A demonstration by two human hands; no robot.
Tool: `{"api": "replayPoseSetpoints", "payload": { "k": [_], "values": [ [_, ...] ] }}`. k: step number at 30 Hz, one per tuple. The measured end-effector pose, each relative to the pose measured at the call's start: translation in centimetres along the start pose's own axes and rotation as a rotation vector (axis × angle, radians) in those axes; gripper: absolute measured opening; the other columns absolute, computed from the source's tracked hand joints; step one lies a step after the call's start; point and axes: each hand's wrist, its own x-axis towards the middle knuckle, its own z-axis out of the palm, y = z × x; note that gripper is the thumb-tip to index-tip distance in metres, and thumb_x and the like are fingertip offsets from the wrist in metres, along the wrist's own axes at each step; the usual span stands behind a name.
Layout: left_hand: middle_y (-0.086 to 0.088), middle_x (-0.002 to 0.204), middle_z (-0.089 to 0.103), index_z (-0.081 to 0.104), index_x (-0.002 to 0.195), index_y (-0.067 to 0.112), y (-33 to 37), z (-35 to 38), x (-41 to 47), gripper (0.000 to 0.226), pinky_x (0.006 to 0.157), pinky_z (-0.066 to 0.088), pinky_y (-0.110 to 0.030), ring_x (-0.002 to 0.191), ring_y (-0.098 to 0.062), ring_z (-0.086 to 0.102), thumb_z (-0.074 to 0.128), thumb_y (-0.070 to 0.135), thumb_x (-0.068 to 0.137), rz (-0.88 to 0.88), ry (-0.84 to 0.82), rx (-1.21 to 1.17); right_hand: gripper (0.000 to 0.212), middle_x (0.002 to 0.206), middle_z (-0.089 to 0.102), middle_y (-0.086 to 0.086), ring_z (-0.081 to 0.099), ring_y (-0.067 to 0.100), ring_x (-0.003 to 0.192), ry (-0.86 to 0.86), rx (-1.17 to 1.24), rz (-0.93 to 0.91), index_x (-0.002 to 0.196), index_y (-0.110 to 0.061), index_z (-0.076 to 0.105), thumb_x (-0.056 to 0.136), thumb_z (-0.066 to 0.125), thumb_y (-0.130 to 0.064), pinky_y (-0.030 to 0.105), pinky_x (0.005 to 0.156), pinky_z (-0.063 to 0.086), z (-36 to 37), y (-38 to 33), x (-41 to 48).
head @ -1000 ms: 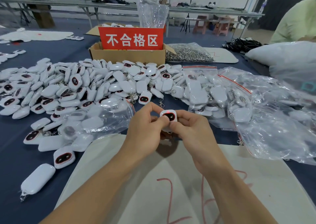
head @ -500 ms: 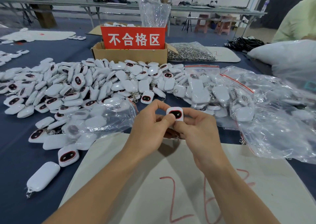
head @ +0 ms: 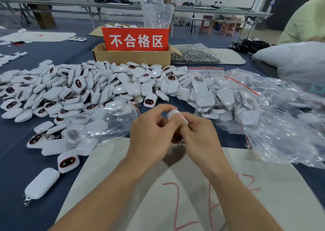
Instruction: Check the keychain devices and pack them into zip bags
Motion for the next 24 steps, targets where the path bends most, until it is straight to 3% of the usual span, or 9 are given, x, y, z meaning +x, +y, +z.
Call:
{"api": "replayPoseSetpoints", "payload": {
  "k": [1, 3, 8, 12, 15, 19, 20, 22, 24],
  "values": [
    [0.012, 0.057, 0.064, 0.067, 0.094, 0.059, -0.1, -0.2, 0.3, 0.016, 0.056, 0.045, -0.017, 0.053, -0.002, 0.057, 0.061, 0.057, 0.079, 0.010, 0.005, -0.003, 0.032, 0.075, 0.075, -0.006, 0.069, 0.011, 0.067, -0.008, 0.077, 0.026, 0.085, -0.030, 0.077, 0.105, 0.053, -0.021, 0.026, 0.062, 0.055, -0.1, -0.1, 0.1],
    [0.003, 0.059, 0.061, 0.070, 0.093, 0.063, -0.2, -0.4, 0.6, 0.017, 0.055, 0.042, -0.018, 0.052, -0.004, 0.050, 0.066, 0.051, 0.083, -0.006, -0.022, -0.080, 0.038, 0.070, 0.070, -0.005, 0.060, 0.016, 0.056, -0.026, 0.217, 0.081, 0.076, -0.026, 0.074, 0.104, 0.051, -0.017, 0.023, 0.052, 0.046, -0.4, -0.2, 0.1],
    [0.001, 0.059, 0.062, 0.081, 0.107, 0.030, -0.2, -0.9, 1.0, 0.020, 0.049, 0.036, -0.015, 0.048, -0.008, 0.042, 0.068, 0.021, 0.096, -0.120, -0.205, -0.347, 0.035, 0.077, 0.069, 0.006, 0.041, 0.016, 0.050, -0.074, 0.321, 0.184, 0.079, -0.008, 0.071, 0.103, 0.051, -0.022, 0.022, 0.050, 0.034, -0.8, -0.1, 0.2],
    [-0.004, 0.057, 0.052, 0.081, 0.105, 0.025, 0.1, -1.0, 1.1, 0.018, 0.049, 0.034, -0.018, 0.051, -0.011, 0.037, 0.071, 0.014, 0.095, -0.132, -0.255, -0.387, 0.042, 0.064, 0.063, 0.013, 0.034, 0.016, 0.044, -0.069, 0.409, 0.253, 0.070, -0.015, 0.072, 0.105, 0.052, -0.025, 0.026, 0.048, 0.028, -0.7, -0.4, 0.3],
    [-0.002, 0.056, 0.049, 0.078, 0.113, 0.027, 0.2, -1.3, 1.0, 0.037, 0.052, 0.038, -0.017, 0.052, -0.011, 0.041, 0.081, 0.010, 0.081, -0.142, -0.310, -0.463, 0.053, 0.053, 0.051, 0.009, 0.029, 0.014, 0.042, -0.100, 0.483, 0.330, 0.060, -0.020, 0.070, 0.107, 0.051, -0.034, 0.023, 0.043, 0.027, -0.7, -0.7, 0.1],
    [-0.041, 0.072, 0.051, 0.076, 0.112, 0.015, 0.8, -1.2, 0.7, 0.040, 0.054, 0.038, -0.020, 0.063, -0.029, 0.045, 0.084, 0.017, 0.073, -0.142, -0.370, -0.532, 0.049, 0.050, 0.036, 0.004, 0.022, 0.016, 0.041, -0.126, 0.653, 0.439, 0.064, -0.022, 0.073, 0.104, 0.056, -0.044, 0.031, 0.047, 0.017, -0.8, -0.7, -0.2],
    [-0.037, 0.069, 0.054, 0.077, 0.105, 0.012, 0.8, -0.9, 0.6, 0.035, 0.053, 0.038, -0.019, 0.059, -0.026, 0.047, 0.086, 0.021, 0.072, -0.145, -0.330, -0.527, 0.047, 0.051, 0.038, 0.005, 0.023, 0.016, 0.042, -0.113, 0.631, 0.435, 0.068, -0.021, 0.075, 0.102, 0.056, -0.047, 0.031, 0.048, 0.018, -0.7, -0.6, -0.1],
    [-0.012, 0.057, 0.059, 0.077, 0.084, 0.015, 0.7, -0.5, 0.5, 0.024, 0.048, 0.036, -0.016, 0.047, -0.014, 0.044, 0.087, 0.033, 0.071, -0.164, -0.212, -0.496, 0.048, 0.053, 0.049, 0.008, 0.030, 0.016, 0.042, -0.048, 0.501, 0.385, 0.068, -0.022, 0.076, 0.101, 0.056, -0.051, 0.026, 0.044, 0.025, -0.5, -0.5, 0.0],
    [0.001, 0.050, 0.053, 0.073, 0.072, 0.018, 0.5, -0.3, 0.5, 0.033, 0.045, 0.033, -0.018, 0.043, -0.011, 0.038, 0.085, 0.049, 0.073, -0.186, -0.091, -0.394, 0.051, 0.058, 0.059, 0.011, 0.041, 0.017, 0.043, 0.011, 0.455, 0.347, 0.064, -0.024, 0.073, 0.102, 0.055, -0.052, 0.025, 0.044, 0.034, -0.2, -0.4, 0.2]
  ]
}}
